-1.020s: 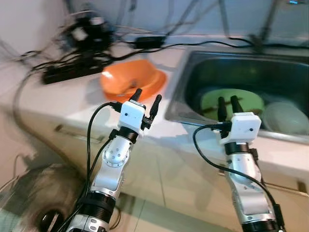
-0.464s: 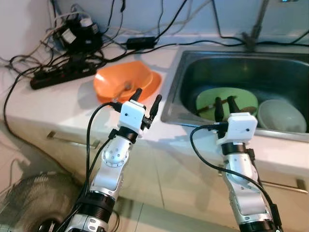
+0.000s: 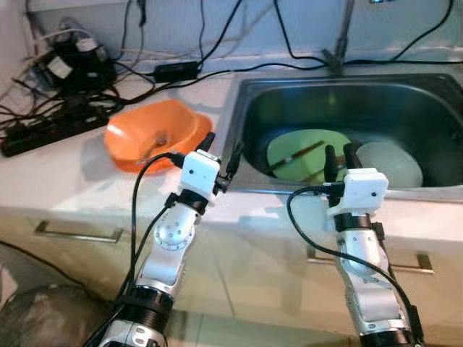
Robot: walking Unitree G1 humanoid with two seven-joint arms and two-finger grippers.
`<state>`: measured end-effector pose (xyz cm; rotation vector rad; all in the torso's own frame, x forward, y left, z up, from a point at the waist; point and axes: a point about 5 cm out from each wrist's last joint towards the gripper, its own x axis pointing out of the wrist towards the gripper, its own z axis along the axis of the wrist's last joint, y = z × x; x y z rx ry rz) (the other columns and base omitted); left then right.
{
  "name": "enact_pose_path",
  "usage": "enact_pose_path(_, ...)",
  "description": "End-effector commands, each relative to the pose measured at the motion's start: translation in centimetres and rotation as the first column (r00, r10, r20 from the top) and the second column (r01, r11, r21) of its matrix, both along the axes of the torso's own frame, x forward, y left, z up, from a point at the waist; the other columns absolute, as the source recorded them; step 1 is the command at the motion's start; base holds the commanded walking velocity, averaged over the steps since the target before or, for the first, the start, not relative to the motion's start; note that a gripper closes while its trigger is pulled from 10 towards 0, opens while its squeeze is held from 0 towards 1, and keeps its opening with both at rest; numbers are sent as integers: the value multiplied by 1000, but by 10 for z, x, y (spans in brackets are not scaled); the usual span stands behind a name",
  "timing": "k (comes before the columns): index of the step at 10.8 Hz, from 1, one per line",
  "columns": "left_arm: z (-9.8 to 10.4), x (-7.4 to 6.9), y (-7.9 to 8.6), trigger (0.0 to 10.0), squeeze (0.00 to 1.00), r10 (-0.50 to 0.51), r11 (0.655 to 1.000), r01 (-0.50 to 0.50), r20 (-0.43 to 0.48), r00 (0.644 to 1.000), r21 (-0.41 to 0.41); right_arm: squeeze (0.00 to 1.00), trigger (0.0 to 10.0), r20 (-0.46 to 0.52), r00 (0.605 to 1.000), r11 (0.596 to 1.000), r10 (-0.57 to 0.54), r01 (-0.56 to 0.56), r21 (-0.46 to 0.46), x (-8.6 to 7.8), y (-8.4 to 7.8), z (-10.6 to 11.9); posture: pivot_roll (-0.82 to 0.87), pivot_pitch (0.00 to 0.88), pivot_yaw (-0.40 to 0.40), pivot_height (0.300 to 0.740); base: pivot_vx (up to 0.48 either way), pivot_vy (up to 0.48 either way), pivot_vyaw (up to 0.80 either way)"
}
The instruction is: Kitchen organization
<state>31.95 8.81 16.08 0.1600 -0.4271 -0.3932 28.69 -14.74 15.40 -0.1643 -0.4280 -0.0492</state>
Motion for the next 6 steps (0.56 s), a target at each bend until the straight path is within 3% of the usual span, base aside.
enact_pose_path(1, 1, -1, 6, 10000, 0, 14, 1000, -14, 10, 1000, 4, 0, 10000, 2, 1000, 1000, 23, -23, -3, 0, 6, 1, 13, 40, 141, 740, 0, 0, 0)
enact_pose_path(3, 0, -2, 6, 10000, 0, 16, 1000, -16, 10, 1000, 6, 0, 10000, -3, 1000, 1000, 22, -22, -6, 0, 6, -1, 13, 43, 140, 740, 0, 0, 0)
enact_pose_path(6, 0, -2, 6, 10000, 0, 19, 1000, -19, 14, 1000, 9, 0, 10000, 2, 1000, 1000, 5, -5, -14, 0, 1, 0, 15, 52, 137, 740, 0, -287, 0)
